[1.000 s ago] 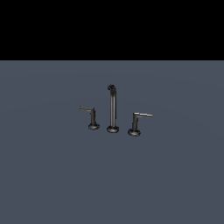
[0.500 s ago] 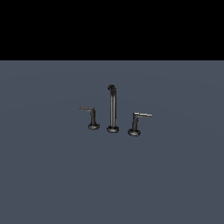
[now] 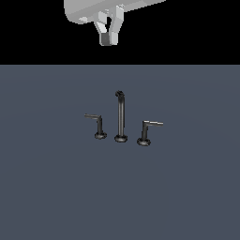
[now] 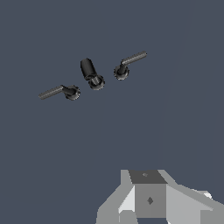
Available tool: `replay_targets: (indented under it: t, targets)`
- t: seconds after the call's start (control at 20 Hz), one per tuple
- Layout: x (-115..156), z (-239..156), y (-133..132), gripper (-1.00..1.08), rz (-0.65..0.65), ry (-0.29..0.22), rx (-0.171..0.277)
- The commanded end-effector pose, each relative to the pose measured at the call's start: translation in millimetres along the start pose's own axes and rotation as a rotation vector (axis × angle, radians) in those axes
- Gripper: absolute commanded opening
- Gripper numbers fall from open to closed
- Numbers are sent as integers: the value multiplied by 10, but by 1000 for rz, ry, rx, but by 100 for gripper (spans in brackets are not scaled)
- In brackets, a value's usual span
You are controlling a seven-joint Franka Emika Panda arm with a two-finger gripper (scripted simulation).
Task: Turn on the faucet by rotating a designated handle.
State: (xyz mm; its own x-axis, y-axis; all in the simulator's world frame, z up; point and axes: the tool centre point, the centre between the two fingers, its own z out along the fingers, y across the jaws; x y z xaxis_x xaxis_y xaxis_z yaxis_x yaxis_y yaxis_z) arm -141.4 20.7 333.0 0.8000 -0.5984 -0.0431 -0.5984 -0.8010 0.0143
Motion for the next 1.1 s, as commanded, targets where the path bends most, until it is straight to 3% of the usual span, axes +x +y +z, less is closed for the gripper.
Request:
replay_targets:
  t: [0.0,0.55,1.05]
  targets:
    - [129,143,-62,-100,70,2,4]
    - [736,750,-211,-100,367,8,15]
    - [1338,1312,-179,-100,646,16,23]
